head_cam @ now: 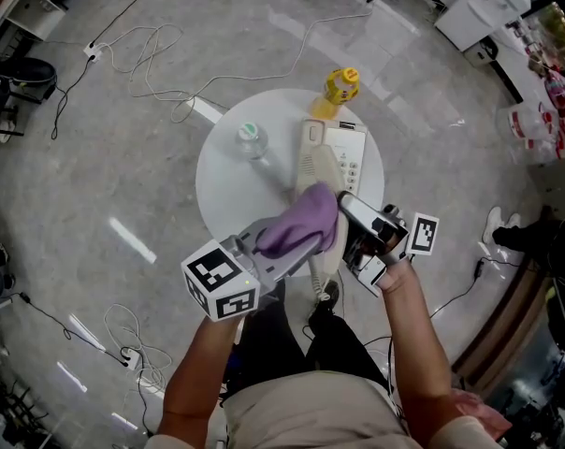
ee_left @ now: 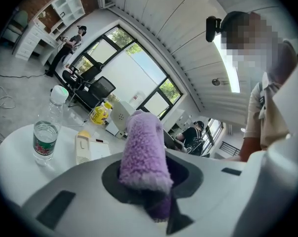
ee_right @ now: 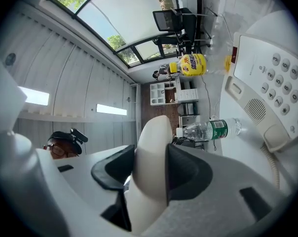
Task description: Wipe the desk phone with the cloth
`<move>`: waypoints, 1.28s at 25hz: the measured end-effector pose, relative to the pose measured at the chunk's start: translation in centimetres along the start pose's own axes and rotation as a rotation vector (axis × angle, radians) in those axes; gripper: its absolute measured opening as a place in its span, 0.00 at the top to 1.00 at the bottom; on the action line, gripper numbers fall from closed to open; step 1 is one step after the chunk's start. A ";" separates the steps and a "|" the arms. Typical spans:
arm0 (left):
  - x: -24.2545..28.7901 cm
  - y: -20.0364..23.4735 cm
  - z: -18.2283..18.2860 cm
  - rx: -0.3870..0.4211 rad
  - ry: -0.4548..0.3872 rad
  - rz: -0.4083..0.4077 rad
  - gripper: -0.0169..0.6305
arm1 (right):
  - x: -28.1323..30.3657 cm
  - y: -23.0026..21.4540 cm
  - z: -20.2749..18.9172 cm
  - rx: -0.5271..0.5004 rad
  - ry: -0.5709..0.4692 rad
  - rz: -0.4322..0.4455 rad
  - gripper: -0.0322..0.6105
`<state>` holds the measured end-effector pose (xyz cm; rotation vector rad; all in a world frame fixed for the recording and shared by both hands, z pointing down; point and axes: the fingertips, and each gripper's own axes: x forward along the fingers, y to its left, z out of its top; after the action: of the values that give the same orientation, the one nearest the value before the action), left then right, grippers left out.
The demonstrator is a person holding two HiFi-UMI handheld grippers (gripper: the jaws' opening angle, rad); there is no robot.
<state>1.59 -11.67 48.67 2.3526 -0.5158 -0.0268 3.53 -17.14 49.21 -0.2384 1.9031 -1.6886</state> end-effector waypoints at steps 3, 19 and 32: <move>-0.3 0.4 0.7 -0.033 -0.045 0.008 0.86 | -0.4 -0.3 -0.9 0.006 0.009 -0.013 0.65; -0.9 -2.4 4.1 0.019 0.109 -0.077 0.86 | -2.6 -2.8 -7.3 -0.773 0.511 -0.550 0.65; 0.8 0.9 1.8 0.140 0.212 0.081 0.86 | -5.1 -2.4 -8.3 -0.850 0.565 -0.581 0.65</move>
<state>1.73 -13.69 48.02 2.4309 -0.5221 0.3015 2.73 -8.02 53.29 -0.7603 3.1533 -1.2045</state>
